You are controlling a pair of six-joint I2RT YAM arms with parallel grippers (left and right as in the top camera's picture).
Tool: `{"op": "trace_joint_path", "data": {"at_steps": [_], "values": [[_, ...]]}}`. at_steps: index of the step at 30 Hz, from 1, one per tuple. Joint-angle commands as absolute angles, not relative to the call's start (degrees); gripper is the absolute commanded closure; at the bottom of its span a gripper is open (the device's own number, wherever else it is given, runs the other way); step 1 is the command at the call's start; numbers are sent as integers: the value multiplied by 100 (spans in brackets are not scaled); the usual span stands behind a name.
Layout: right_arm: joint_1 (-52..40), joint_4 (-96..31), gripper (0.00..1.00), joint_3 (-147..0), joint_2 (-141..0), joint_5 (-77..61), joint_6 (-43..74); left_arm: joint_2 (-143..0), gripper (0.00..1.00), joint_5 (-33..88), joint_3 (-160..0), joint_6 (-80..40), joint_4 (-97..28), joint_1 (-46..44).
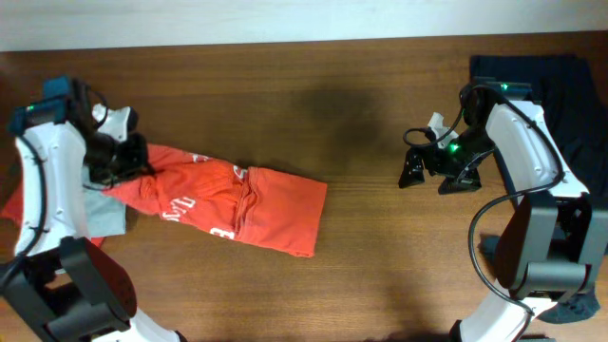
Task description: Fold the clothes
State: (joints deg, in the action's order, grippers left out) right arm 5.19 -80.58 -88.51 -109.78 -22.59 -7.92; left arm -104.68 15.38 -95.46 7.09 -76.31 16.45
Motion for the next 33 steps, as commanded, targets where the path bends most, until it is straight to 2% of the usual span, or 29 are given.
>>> {"op": "trace_joint_path", "data": {"at_steps": [1, 6, 16, 19, 33], "values": [[489, -8084, 2, -8868, -10910, -2333, -805, -10320, 93, 1507, -9955, 318, -7664, 1166], [489, -8084, 1, -8868, -10910, -2333, -805, -10320, 93, 838, -9992, -8, -7699, 318], [489, -8084, 1, -8868, -10910, -2335, -805, -10328, 93, 696, -9981, -397, -7701, -1396], [489, -8093, 1, -8868, -10910, -2335, -805, -10374, 93, 327, -9935, -661, -7725, -1833], [489, -8169, 1, -8868, -10910, -2335, -805, -10715, 89, 213, -9931, -965, -7767, -2779]]}}
